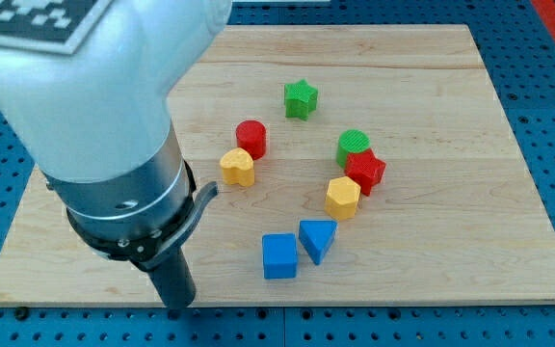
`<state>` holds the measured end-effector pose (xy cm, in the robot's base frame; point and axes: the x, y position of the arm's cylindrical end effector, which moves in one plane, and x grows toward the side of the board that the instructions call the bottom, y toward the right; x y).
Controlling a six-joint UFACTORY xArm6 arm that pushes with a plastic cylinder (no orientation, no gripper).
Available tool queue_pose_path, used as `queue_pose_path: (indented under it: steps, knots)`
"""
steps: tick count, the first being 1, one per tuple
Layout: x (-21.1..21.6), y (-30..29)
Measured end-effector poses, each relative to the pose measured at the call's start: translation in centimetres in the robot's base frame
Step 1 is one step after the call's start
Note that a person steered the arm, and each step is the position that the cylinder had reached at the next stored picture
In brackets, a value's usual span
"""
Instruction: Slide the blue cube up a bit
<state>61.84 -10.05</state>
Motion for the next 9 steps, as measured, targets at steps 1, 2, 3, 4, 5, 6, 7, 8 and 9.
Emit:
queue_pose_path:
  steps: [1, 2, 3, 4, 5, 6, 7, 8, 9]
  knots:
    - [0.1, 0.3]
    - [0.1, 0.3]
    - [0.0, 1.2]
    - [0.0, 5.4]
    - [0.0, 5.9]
    - [0.0, 7.8]
    - [0.1, 9.9]
    - [-0.9, 10.0]
    - [-2.6, 9.9]
